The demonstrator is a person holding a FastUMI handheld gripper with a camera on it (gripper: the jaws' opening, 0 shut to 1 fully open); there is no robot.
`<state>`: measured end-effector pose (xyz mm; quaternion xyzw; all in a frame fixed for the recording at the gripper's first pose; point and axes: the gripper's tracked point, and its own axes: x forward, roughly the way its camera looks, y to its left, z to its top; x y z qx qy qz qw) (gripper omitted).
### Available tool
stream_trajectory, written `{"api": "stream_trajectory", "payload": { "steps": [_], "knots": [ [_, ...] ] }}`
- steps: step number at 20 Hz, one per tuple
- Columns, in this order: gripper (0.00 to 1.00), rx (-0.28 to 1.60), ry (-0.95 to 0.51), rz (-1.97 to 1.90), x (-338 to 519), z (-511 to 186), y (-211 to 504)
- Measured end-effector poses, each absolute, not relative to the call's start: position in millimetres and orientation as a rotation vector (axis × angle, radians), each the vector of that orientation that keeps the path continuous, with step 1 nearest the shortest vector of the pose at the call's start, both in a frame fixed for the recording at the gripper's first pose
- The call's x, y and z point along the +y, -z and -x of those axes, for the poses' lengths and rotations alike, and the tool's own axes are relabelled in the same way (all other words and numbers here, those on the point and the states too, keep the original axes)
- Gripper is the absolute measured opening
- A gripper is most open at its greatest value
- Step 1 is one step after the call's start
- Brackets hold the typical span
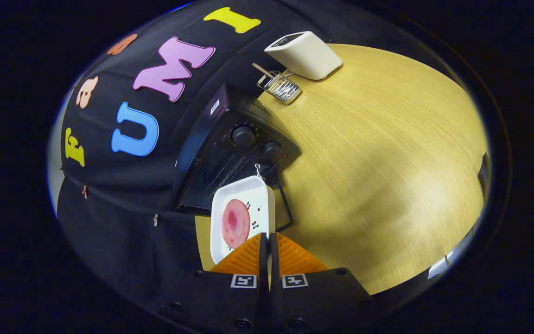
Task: Open the toaster oven, put the food inside, and close the toaster oven door.
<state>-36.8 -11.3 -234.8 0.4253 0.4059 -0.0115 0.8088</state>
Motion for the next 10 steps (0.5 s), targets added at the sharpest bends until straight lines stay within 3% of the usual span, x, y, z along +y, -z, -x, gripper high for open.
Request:
{"api": "stream_trajectory", "payload": {
  "steps": [10],
  "knots": [
    [0.05,0.794,0.085,-1.007,38,-46,262]
  ]
}}
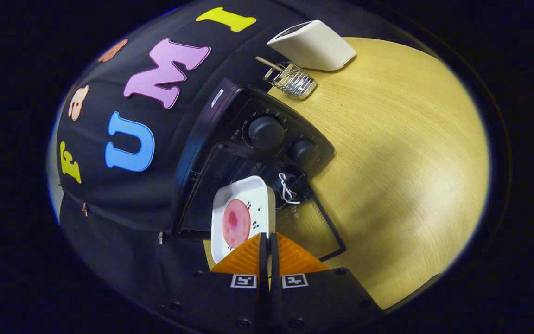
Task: Open the toaster oven, put the food inside, and close the toaster oven door.
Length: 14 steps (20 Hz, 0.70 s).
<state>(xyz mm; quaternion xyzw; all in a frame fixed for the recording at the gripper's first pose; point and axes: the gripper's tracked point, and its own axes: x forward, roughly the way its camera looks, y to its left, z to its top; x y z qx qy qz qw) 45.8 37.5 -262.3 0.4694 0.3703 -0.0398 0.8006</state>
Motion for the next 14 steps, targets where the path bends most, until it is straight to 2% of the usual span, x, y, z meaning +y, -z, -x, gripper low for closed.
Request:
{"api": "stream_trajectory", "payload": {
  "steps": [14],
  "knots": [
    [0.05,0.591,0.302,-1.187,51,-146,294]
  ]
}}
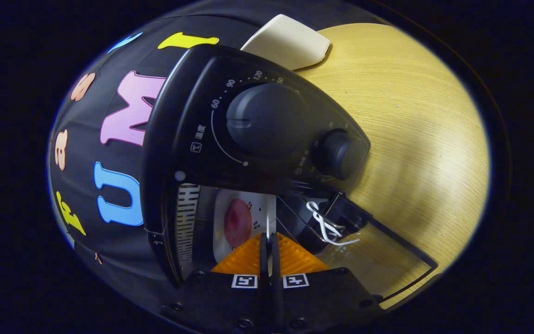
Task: Open the toaster oven, put the food inside, and close the toaster oven door.
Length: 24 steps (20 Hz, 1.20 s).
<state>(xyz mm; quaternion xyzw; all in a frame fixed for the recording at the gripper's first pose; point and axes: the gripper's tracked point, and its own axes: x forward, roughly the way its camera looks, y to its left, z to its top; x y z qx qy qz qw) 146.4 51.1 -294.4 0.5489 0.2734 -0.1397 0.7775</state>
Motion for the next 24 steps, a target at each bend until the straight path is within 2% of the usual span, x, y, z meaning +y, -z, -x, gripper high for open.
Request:
{"api": "stream_trajectory", "payload": {
  "steps": [6,12,14,17,19,21,24],
  "knots": [
    [0.06,0.556,0.334,-1.121,59,-158,296],
    [0.16,0.541,0.25,-1.074,70,-144,282],
    [0.37,0.543,0.223,-1.057,74,-139,277],
    [0.91,0.557,0.186,-1.024,82,-129,268],
    [0.93,0.588,0.18,-0.99,89,-114,268],
    [0.99,0.626,0.168,-0.961,93,-101,267],
    [0.98,0.651,0.124,-0.845,96,-80,262]
  ]
}}
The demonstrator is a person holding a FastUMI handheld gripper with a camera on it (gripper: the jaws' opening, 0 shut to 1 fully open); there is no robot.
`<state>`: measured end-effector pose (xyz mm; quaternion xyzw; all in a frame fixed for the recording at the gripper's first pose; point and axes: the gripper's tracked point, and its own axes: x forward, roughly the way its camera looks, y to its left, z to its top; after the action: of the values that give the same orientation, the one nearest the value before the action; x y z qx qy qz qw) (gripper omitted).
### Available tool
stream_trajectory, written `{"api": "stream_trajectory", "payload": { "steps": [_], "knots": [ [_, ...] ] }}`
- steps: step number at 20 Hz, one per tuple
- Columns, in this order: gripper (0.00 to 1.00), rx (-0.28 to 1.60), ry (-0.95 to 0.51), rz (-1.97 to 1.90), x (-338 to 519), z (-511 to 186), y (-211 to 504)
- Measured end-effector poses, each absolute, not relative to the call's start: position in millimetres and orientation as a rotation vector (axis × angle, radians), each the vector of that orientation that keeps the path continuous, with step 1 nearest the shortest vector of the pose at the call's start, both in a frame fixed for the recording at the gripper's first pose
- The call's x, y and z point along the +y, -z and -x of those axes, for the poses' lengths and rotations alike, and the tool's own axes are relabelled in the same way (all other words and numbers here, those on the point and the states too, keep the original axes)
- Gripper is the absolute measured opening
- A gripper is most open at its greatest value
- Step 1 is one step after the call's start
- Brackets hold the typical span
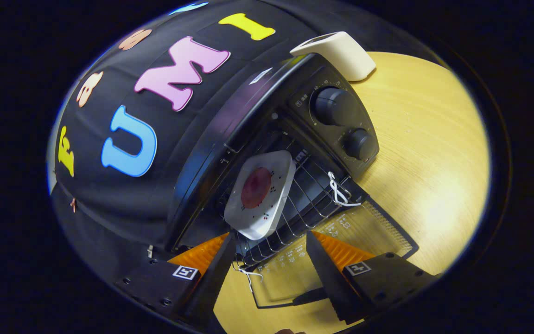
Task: Open the toaster oven, put the food inside, and close the toaster oven door.
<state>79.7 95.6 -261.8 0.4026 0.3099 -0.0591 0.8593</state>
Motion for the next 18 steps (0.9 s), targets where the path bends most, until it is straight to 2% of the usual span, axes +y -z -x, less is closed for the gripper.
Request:
{"api": "stream_trajectory", "payload": {
  "steps": [10,18],
  "knots": [
    [0.99,0.703,-0.096,-0.276,104,-4,256],
    [0.99,0.781,-0.104,-0.061,91,33,281]
  ]
}}
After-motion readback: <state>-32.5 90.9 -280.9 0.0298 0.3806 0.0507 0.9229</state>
